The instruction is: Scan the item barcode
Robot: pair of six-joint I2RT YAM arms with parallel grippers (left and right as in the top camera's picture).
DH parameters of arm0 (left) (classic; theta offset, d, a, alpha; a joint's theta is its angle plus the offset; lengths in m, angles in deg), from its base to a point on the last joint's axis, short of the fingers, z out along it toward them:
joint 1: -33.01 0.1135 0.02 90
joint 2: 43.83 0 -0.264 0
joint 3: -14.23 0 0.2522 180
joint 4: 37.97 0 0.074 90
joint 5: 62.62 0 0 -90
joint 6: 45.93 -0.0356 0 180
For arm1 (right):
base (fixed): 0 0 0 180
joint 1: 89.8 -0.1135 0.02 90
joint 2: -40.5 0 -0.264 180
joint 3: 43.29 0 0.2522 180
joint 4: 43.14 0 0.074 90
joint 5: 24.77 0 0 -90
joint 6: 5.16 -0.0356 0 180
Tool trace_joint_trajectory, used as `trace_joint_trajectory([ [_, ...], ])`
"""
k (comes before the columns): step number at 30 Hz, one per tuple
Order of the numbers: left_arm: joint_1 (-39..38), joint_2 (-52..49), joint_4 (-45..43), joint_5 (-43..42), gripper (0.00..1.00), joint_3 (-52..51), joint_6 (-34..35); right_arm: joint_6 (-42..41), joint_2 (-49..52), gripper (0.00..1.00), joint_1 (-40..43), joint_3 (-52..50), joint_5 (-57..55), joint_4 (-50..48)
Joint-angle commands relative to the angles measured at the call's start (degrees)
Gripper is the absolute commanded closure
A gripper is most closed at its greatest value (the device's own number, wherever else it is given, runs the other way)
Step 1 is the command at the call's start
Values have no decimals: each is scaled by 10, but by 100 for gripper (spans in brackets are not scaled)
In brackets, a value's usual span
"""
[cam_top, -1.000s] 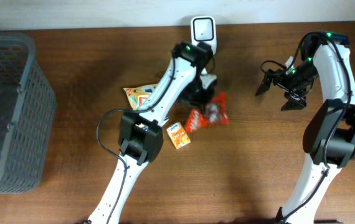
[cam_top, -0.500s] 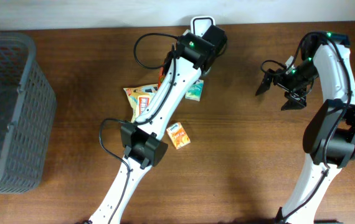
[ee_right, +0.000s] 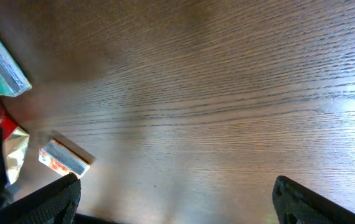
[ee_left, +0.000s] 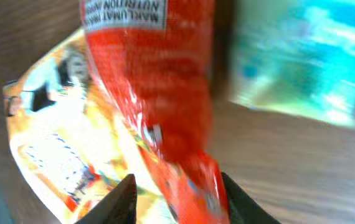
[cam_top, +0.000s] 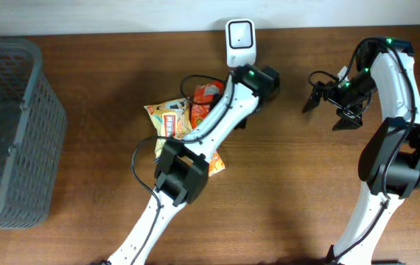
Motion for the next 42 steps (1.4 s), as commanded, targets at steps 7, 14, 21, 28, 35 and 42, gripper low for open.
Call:
trace_joint_trajectory([
  [7,55,29,17,-97,62,184,-12,6,-2,1,-2,11,-1,0],
  [14,139,-30,-92,-180,100,148,-8,6,-2,1,-2,11,-1,0],
  [21,88,-75,-7,-336,100,148,-9,6,-2,2,-2,11,-1,0],
  [28,58,-74,-9,-335,100,240,-52,6,-2,1,-2,11,-1,0],
  [35,96,-91,33,-209,100,184,-23,6,-2,1,-2,11,-1,0],
  [42,16,-92,-76,-389,100,144,-21,6,-2,1,-2,11,-1,0],
])
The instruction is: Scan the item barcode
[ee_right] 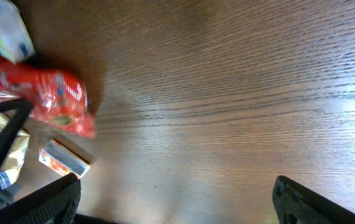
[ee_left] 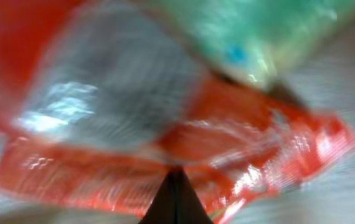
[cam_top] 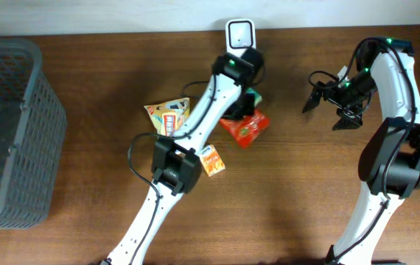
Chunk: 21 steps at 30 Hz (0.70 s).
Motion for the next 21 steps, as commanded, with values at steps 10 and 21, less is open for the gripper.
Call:
trace_joint_trajectory([
  [10,6,42,-47,54,100,6,1,6,-2,1,-2,11,-1,0],
  [21,13,93,-2,103,100,7,20,6,-2,2,-2,11,-1,0],
])
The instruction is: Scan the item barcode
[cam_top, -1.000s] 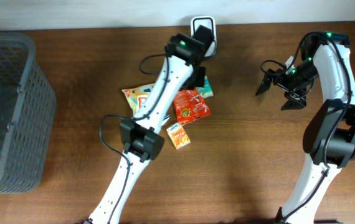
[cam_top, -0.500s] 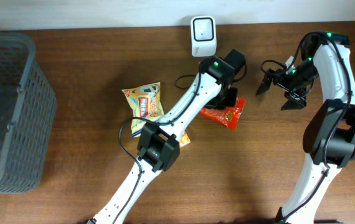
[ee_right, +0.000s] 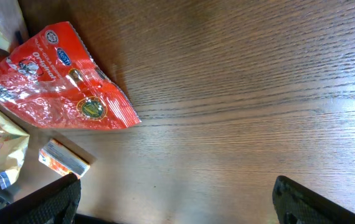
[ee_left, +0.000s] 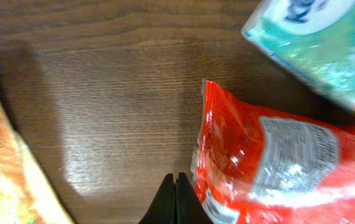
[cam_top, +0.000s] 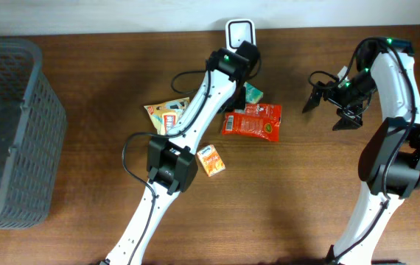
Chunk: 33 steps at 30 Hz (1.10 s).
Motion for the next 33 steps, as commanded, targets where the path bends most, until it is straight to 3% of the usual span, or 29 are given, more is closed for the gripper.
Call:
trace_joint_trajectory([
  [1,-5,73,-17,-55,100,20,9,6,-2,2,-2,11,-1,0],
  [5,-34,60,-55,-65,100,-22,6,6,-2,2,-2,11,-1,0],
  [9,-46,60,-105,57,100,-137,7,6,-2,1,-2,11,-1,0],
  [14,-26,86,-87,71,100,-131,7,6,-2,1,-2,11,-1,0],
  [18,-8,189,-74,71,100,-120,7,6,-2,2,-2,11,-1,0],
  [19,6,220,-62,71,68,-120,6,6,-2,1,-2,11,-1,0],
  [20,23,243,-47,71,56,-120,6,6,-2,2,-2,11,-1,0],
  [21,37,256,-33,71,6,-120,6,6,-2,2,-2,11,-1,0],
  [22,62,268,-12,71,1,-120,6,6,-2,1,-2,11,-1,0],
  [26,138,271,51,71,1,-120,7,5,-2,2,-2,11,-1,0],
  [32,174,267,65,71,1,-141,6,-11,-2,2,-23,8,97,-33],
  [33,174,267,61,70,1,-157,6,5,0,35,-55,6,88,-43],
])
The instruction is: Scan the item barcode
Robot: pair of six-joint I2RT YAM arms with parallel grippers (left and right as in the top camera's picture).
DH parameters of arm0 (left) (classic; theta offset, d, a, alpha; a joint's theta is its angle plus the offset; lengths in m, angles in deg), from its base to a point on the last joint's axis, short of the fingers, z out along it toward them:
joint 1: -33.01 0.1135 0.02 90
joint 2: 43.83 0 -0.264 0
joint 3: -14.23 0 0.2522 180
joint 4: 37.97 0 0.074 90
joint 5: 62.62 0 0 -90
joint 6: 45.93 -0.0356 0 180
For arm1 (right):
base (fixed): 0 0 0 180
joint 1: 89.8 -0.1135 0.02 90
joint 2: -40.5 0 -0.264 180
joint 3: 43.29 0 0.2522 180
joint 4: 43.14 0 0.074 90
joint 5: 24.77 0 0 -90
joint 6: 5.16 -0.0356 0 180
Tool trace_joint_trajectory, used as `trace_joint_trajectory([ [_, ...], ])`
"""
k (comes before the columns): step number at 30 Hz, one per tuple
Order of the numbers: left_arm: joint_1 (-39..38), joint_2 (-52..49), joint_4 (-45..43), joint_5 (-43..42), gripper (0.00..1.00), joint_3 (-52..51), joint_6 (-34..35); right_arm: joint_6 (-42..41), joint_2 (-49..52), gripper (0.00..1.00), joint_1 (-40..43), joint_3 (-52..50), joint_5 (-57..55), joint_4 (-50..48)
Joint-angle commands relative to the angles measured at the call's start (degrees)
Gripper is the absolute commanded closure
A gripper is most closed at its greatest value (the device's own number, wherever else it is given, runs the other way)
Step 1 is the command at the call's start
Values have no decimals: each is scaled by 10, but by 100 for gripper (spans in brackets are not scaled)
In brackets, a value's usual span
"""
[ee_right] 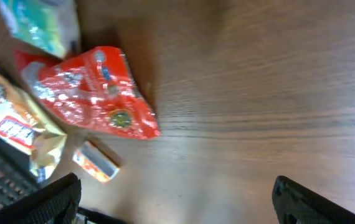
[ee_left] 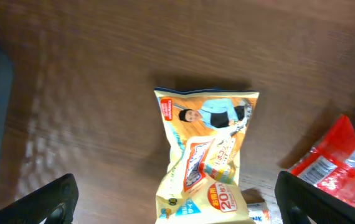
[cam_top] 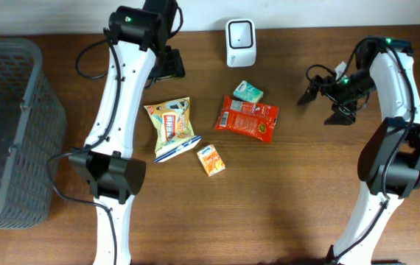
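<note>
The red snack packet (cam_top: pixel 247 118) lies flat on the table in front of the white barcode scanner (cam_top: pixel 240 33), which stands at the back edge. The right wrist view shows the red packet (ee_right: pixel 90 93) at upper left, the left wrist view its end (ee_left: pixel 339 163) at far right. My left gripper (cam_top: pixel 167 68) is open and empty at the back left, looking down on the yellow snack bag (ee_left: pixel 205 149). Off to the red packet's right, my right gripper (cam_top: pixel 322 103) is open and empty above bare wood.
A teal packet (cam_top: pixel 248 91) lies just behind the red one. The yellow bag (cam_top: pixel 173 126) and a small orange box (cam_top: pixel 211 160) lie to the left and front. A grey mesh basket (cam_top: pixel 11 132) stands at the table's left edge.
My left gripper was shut at the red packet's edge by the scanner; now it is open, well off to the back left above the yellow bag. The right wrist has turned slightly.
At first my left gripper held the red packet in the pile below the scanner. Then the packet hung to the pile's right, in front of the scanner. Later it lay flat on the table with the gripper shut beside it. Now the gripper is away and open.
</note>
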Motion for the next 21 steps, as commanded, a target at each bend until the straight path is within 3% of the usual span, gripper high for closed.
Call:
trace_joint_trajectory([
  [1,4,1,-7,4,1,-40,1,11,0,84,-81,2,10,-24],
  [2,4,1,-11,3,1,-54,1,5,0,96,-121,2,-25,-51],
  [5,4,1,-6,3,1,-71,1,-94,9,96,-210,1,-103,-136],
  [9,4,1,-3,2,1,-71,1,-158,63,96,-271,1,-125,-181],
  [13,4,1,-5,2,1,-71,1,-158,103,96,-283,1,-157,-179],
  [18,4,1,-22,-26,1,-71,1,-142,32,96,-283,61,-124,-89],
  [19,3,1,-22,-49,1,-71,1,-142,21,80,-282,100,-128,-62],
  [20,3,1,-22,-55,1,-71,0,-142,21,48,-280,123,-128,-47],
  [21,1,1,-22,-63,1,-72,-4,-142,21,33,-276,143,-128,-36],
])
